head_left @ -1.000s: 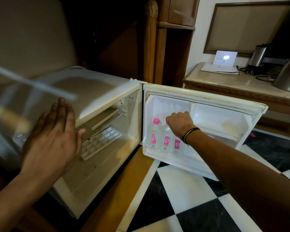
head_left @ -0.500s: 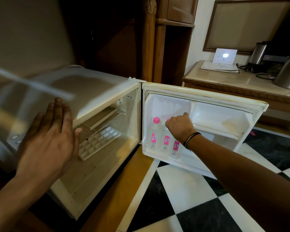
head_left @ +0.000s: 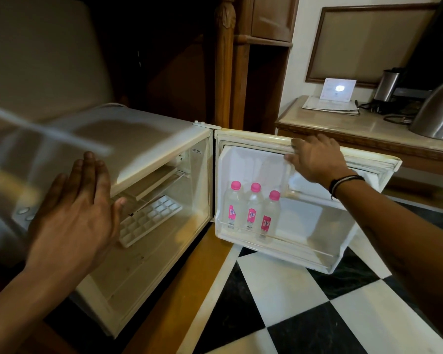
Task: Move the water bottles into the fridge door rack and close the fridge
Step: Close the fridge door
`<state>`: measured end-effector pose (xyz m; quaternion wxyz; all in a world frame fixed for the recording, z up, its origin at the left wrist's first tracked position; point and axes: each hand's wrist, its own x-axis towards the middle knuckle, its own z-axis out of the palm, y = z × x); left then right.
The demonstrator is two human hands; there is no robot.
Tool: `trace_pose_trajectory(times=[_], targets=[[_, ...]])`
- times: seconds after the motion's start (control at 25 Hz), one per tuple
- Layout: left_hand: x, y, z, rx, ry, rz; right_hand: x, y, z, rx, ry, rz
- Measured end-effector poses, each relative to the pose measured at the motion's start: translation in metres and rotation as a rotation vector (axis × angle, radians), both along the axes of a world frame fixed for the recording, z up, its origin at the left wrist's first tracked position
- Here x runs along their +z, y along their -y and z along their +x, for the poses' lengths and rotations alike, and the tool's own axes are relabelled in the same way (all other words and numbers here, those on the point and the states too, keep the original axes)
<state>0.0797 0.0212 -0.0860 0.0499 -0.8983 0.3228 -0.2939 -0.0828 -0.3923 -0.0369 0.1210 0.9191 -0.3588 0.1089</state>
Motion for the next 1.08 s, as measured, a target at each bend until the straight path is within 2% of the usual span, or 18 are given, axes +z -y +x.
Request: trace_pose_trajectory(times=[0.2, 0.52, 0.72, 0.92, 1.08], targets=[[0.001, -0.003, -0.002, 0.014, -0.032, 0.037, -0.017, -0.008, -0.002, 0.001, -0.091, -0.024], [0.010, -0.003, -0.012, 0.064, -0.082, 0.039, 0.003, -0.048, -0.001, 0.019, -0.246, -0.115], [0.011, -0.005, -0.013, 0.088, -0.093, 0.053, 0.020, -0.092, 0.012, 0.067, -0.425, -0.044], [0.011, -0.005, -0.009, 0.116, -0.105, 0.009, 0.047, -0.134, 0.022, 0.233, -0.598, 0.082], [0.012, -0.005, -0.007, 0.096, -0.139, -0.007, 0.060, -0.148, 0.022, 0.363, -0.540, 0.146]])
